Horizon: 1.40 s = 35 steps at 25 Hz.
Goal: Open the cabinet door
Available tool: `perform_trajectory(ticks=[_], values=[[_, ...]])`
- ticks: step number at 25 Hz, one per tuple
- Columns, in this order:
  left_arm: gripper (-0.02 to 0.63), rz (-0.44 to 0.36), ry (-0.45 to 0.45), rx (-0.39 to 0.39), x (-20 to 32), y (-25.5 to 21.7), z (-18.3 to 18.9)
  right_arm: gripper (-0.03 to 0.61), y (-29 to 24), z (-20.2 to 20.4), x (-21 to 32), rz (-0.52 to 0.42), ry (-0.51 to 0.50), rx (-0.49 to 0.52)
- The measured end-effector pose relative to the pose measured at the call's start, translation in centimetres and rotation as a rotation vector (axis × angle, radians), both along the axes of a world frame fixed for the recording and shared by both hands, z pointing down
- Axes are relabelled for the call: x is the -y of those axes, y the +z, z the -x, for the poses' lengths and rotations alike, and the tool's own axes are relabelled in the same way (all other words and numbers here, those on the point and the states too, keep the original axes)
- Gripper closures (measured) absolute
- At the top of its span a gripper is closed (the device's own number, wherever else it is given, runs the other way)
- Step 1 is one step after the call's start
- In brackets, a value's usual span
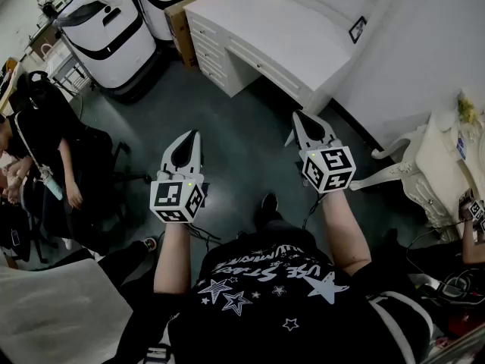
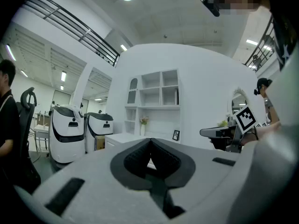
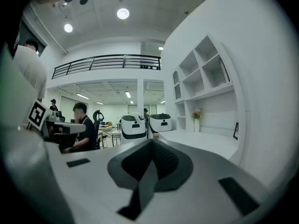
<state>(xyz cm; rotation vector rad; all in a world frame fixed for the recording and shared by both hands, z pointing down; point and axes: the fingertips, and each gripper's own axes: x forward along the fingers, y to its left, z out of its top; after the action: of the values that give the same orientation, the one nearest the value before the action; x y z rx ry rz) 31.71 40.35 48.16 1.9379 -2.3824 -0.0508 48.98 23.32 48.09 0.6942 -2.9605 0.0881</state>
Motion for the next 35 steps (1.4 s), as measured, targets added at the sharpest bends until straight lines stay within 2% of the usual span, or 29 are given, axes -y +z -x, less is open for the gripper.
perform_trajectory(ticks=[7, 13, 17, 21, 23, 25, 27, 29, 33, 35], values=[[0.604, 0.015, -0.022, -0.031, -0.7, 1.2, 0.5, 0.574, 0.6, 0.6, -0.2, 0.006, -0.017, -0.012], [0.604, 0.022, -0.022, -0.006, -1.6, 0.9, 1.1, 0.574, 0.4, 1.6, -1.0, 0.003, -0.018, -0.016], [0.604, 0.009, -0.011, -0.022, -2.1, 0.8, 1.4, 0.574, 0.1, 2.2, -1.4, -0.011, -0.007, -0.004], [0.594, -0.022, -0.067, 0.023, -2.0, 0.2, 3.0, 0.572, -0.1, 2.9, -0.9, -0.017, -0.010, 0.009], [0.423, -0.032, -0.084, 0.026, -1.5, 0.1, 4.0, 0.572, -0.3, 3.5, 0.0, -0.026, -0.013, 0.015], [0.410, -0.033, -0.087, 0.014, -0.8, 0.5, 4.7, 0.572, -0.2, 4.2, 1.1, -0.029, -0.014, 0.021], [0.343, -0.029, -0.087, 0.013, 0.1, 0.8, 5.5, 0.572, 0.0, 5.1, 2.5, -0.027, -0.016, 0.027], [0.305, -0.024, -0.084, 0.021, 1.4, 0.8, 6.7, 0.572, 0.2, 6.4, 4.6, -0.024, -0.013, 0.038], [0.221, -0.031, -0.084, 0.036, 5.2, 0.6, 10.4, 0.572, 0.8, 9.9, 10.0, -0.002, 0.010, 0.074], [0.200, -0.033, -0.088, 0.044, 7.6, 0.2, 12.5, 0.572, 0.9, 12.0, 12.9, 0.010, 0.016, 0.091]])
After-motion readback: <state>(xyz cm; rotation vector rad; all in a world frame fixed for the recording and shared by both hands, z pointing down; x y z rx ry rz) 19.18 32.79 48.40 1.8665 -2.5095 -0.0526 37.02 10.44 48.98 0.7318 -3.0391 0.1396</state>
